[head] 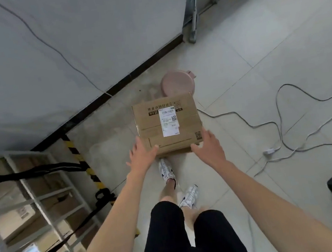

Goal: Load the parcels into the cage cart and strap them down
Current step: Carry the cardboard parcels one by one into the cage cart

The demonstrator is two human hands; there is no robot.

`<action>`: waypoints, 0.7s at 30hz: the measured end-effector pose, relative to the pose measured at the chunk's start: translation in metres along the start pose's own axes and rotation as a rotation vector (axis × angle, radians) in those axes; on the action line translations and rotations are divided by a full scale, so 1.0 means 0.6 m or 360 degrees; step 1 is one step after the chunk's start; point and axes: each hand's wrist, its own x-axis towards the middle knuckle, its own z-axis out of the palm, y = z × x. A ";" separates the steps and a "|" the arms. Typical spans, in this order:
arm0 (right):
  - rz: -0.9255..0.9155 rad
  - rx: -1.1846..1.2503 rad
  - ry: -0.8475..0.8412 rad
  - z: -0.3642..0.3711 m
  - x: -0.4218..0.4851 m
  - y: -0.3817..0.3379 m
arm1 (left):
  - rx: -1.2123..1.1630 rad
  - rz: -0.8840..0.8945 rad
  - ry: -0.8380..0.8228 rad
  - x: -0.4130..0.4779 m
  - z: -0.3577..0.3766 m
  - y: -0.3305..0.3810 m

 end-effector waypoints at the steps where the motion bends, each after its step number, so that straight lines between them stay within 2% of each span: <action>1: 0.0035 0.0026 -0.0001 -0.005 0.024 -0.001 | -0.0052 -0.0093 -0.0021 0.024 0.001 0.001; 7: 0.0140 0.0169 -0.0039 -0.018 0.173 0.005 | -0.0407 -0.0291 0.0018 0.157 0.016 0.011; 12: 0.0270 0.0149 -0.0206 -0.002 0.264 0.017 | -0.0577 -0.0395 0.0054 0.207 0.045 0.007; 16: 0.0359 0.0181 -0.0354 0.015 0.311 0.023 | -0.0880 -0.0514 0.0005 0.228 0.073 0.003; 21: 0.0217 0.0348 -0.0367 0.007 0.324 0.015 | -0.1097 -0.0517 0.0145 0.223 0.097 0.021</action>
